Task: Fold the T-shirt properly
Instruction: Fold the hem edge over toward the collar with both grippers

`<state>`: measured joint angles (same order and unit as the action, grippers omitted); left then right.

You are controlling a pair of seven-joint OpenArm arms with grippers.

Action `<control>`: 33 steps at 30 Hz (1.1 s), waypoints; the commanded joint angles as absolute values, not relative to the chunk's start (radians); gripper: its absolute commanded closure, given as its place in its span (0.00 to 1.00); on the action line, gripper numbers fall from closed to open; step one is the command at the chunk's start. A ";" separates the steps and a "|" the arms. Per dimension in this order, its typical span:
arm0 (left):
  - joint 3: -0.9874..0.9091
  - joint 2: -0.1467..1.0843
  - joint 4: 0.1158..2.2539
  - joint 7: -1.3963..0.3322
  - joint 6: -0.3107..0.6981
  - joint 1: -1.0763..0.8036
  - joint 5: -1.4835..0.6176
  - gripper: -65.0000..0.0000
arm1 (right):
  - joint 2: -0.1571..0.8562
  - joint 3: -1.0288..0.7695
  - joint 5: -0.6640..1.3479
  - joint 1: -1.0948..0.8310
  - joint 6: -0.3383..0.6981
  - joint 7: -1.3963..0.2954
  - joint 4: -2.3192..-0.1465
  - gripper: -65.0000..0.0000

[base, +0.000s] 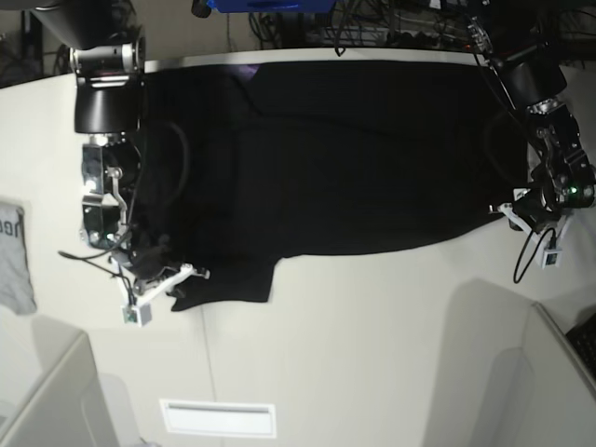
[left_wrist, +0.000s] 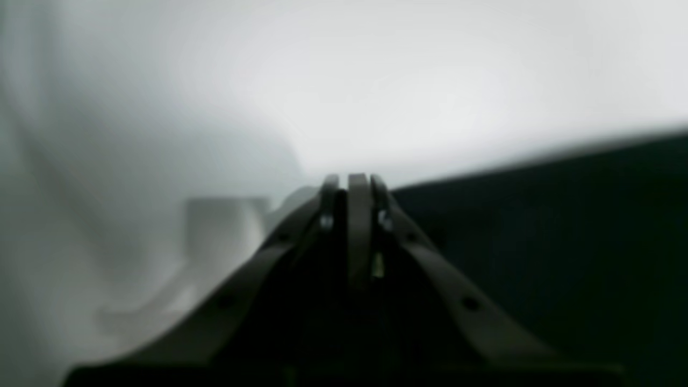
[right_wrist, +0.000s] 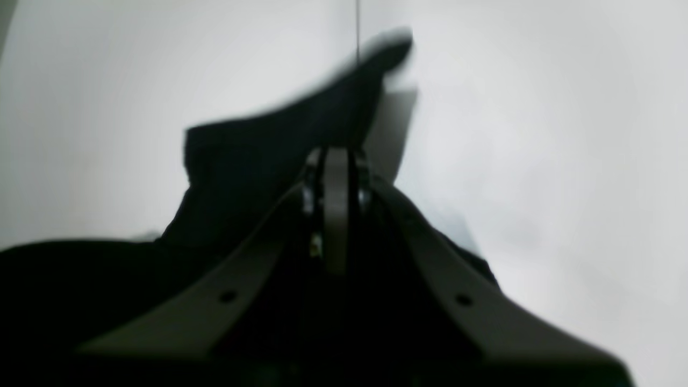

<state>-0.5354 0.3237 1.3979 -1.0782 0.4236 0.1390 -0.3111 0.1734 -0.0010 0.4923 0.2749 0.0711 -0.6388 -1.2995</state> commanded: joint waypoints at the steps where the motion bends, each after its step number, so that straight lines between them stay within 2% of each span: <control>1: -0.555 0.349 1.438 -1.092 0.426 0.143 -0.343 1.00 | 0.193 -0.005 0.499 0.289 0.073 -0.622 -1.333 1.00; 5: -0.573 0.378 1.554 -1.132 0.426 0.048 -0.435 1.00 | 0.203 -0.008 0.503 0.222 0.071 -0.648 -1.419 1.00; 11: -0.599 0.378 1.702 -1.133 0.426 -0.094 -0.495 1.00 | 0.196 -0.143 0.503 0.094 0.077 -0.745 -1.607 1.00; 16: -0.668 0.381 1.767 -1.135 0.426 -0.196 -0.634 1.00 | 0.196 -0.196 0.503 0.002 0.077 -0.826 -1.741 1.00; 25: -0.676 0.407 1.794 -1.135 0.426 -0.291 -0.645 1.00 | 0.193 -0.285 0.506 -0.199 0.077 -0.903 -1.946 1.00; 33: -0.713 0.421 1.837 -1.135 0.426 -0.338 -0.647 1.00 | 0.154 -0.325 0.568 -0.358 0.079 -0.900 -2.003 1.00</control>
<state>-0.7036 0.4015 1.8229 -1.1496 0.4236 -0.3408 -0.6369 0.1474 -0.3199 0.5602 -0.3622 0.0719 -0.9146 -1.9816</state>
